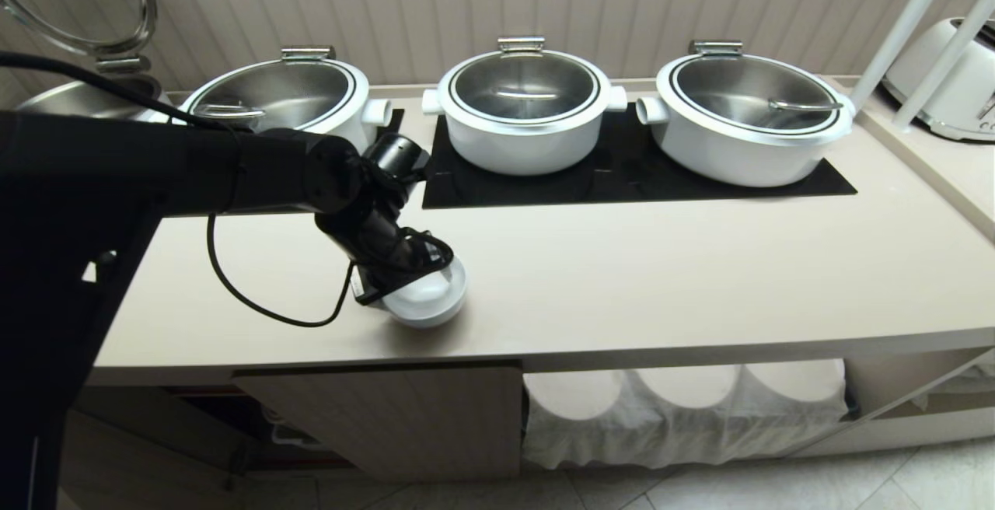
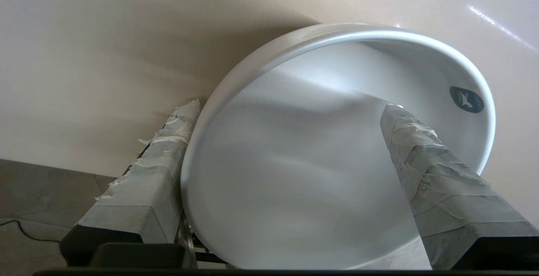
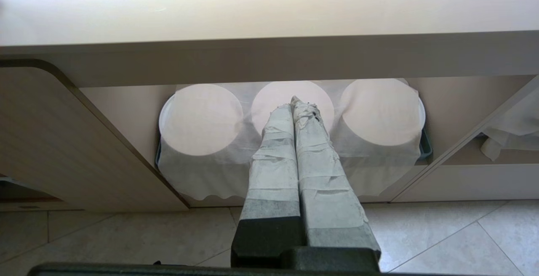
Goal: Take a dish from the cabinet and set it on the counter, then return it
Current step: Place it on the table
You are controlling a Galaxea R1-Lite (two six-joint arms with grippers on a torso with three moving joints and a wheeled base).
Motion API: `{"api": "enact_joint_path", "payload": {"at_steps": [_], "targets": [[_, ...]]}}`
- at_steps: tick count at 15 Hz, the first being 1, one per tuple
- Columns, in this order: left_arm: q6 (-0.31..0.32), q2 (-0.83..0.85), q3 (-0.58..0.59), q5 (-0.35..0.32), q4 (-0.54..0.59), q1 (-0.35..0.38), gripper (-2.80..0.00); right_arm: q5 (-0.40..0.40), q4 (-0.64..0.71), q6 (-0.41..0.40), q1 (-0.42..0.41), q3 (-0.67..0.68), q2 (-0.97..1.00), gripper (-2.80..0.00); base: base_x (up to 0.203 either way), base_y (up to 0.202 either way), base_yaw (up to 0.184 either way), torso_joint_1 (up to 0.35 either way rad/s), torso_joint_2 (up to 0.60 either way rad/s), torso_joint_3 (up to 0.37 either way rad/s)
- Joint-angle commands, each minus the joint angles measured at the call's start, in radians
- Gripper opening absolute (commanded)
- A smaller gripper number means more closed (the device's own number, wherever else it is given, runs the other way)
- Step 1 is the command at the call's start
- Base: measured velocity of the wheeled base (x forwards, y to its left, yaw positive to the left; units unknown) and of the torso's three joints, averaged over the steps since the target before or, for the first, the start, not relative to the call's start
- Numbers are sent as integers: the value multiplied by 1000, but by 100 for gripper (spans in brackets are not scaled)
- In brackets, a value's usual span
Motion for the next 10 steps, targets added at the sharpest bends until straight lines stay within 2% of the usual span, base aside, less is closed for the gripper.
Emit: {"api": "enact_joint_path", "payload": {"at_steps": [1, 8, 10], "targets": [[-5, 5, 1, 14, -22, 0, 0, 0, 0, 1, 1, 0, 0, -280, 0, 0, 0, 0, 0, 0], [2, -4, 1, 29, -42, -1, 0, 0, 0, 1, 1, 0, 0, -280, 0, 0, 0, 0, 0, 0], [26, -17, 4, 30, -37, 0, 0, 0, 0, 0, 0, 0, 0, -280, 0, 0, 0, 0, 0, 0]]}}
